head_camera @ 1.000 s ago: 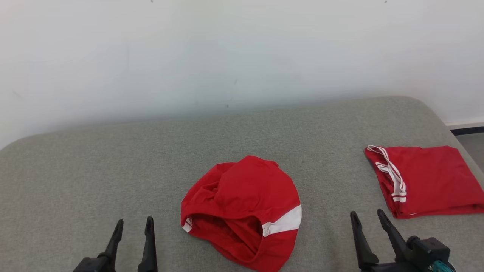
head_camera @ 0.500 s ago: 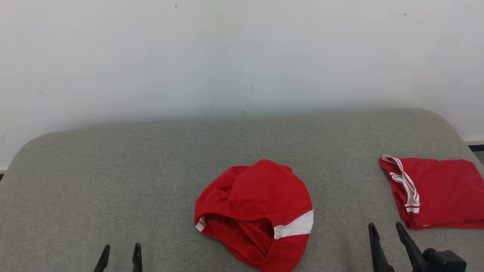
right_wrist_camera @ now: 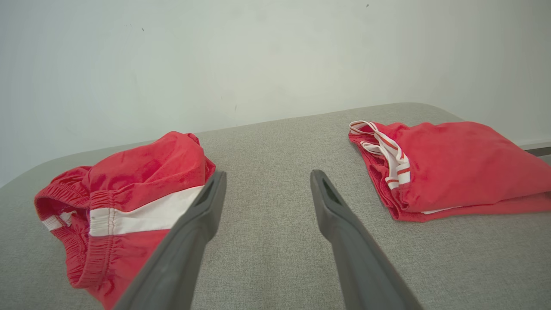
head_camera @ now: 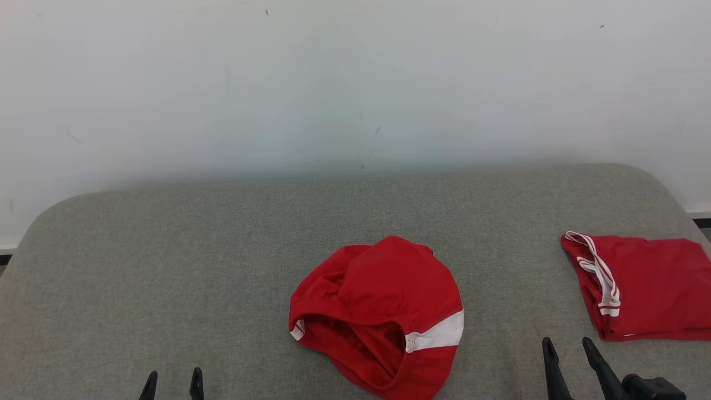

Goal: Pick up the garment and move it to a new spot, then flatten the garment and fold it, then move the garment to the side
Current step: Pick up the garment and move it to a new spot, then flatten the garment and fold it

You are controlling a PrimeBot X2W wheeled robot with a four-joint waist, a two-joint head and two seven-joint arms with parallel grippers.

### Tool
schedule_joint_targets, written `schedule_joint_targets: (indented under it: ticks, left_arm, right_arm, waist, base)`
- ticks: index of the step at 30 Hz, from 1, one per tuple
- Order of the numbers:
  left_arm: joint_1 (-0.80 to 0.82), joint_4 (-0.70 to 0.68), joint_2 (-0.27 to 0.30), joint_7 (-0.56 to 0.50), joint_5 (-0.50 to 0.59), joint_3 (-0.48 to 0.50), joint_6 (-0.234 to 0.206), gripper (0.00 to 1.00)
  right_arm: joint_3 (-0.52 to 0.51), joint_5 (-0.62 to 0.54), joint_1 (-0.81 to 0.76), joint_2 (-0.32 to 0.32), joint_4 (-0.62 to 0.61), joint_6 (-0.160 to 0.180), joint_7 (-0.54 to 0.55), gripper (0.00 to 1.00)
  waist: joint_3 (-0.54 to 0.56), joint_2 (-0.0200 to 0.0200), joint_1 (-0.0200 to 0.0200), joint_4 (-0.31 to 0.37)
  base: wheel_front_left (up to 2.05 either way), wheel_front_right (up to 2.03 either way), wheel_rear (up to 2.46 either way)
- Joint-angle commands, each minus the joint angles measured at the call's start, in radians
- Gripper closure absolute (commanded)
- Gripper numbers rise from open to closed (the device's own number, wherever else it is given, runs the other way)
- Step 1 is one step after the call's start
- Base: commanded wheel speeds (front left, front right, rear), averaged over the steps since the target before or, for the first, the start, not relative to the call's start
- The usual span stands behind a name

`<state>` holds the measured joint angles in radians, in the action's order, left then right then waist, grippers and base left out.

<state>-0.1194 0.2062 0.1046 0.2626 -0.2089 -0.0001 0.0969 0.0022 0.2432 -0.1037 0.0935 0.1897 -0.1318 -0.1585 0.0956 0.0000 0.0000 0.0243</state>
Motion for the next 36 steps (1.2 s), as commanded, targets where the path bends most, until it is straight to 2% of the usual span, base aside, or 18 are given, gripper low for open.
schedule_joint_targets:
  ticks: [1, 7, 13, 21, 28, 36]
  left_arm:
    - [0.007, 0.005, -0.004, 0.003, 0.014, 0.004, 0.004, 0.00]
    - [0.018, 0.030, -0.015, 0.003, 0.011, 0.003, 0.017, 0.00]
    - [0.066, 0.080, -0.026, 0.003, 0.006, -0.054, 0.026, 0.00]
    - [0.193, 0.187, -0.042, -0.027, -0.015, -0.234, 0.033, 0.00]
    - [0.282, 0.258, -0.051, -0.087, -0.118, -0.407, 0.034, 0.00]
    - [0.343, 0.324, -0.053, -0.126, -0.201, -0.481, 0.033, 0.00]
  right_arm:
    - [0.000, -0.005, -0.005, -0.004, -0.004, 0.002, -0.001, 0.00]
    - [0.006, -0.002, -0.004, -0.007, -0.005, 0.002, -0.001, 0.00]
    - [0.021, -0.004, 0.011, -0.006, -0.004, 0.002, 0.004, 0.00]
    - [0.044, 0.001, 0.030, -0.006, 0.005, 0.002, 0.001, 0.00]
    - [0.074, 0.008, 0.055, -0.006, 0.013, 0.002, -0.002, 0.00]
    - [0.085, 0.009, 0.079, -0.002, 0.017, 0.002, -0.008, 0.00]
  waist:
    - [-0.001, 0.0000, 0.0000, 0.002]
    - [-0.005, 0.0000, 0.0000, 0.006]
    - [-0.014, 0.0000, 0.0000, 0.028]
    - [-0.035, 0.0000, 0.0000, 0.095]
    - [-0.060, 0.0000, 0.0000, 0.176]
    - [-0.091, 0.0000, 0.0000, 0.258]
  base:
    - [0.00, 0.00, 0.00]
    - [0.00, 0.00, 0.00]
    - [0.00, 0.00, 0.00]
    - [0.00, 0.00, 0.00]
    - [0.00, 0.00, 0.00]
    - [0.00, 0.00, 0.00]
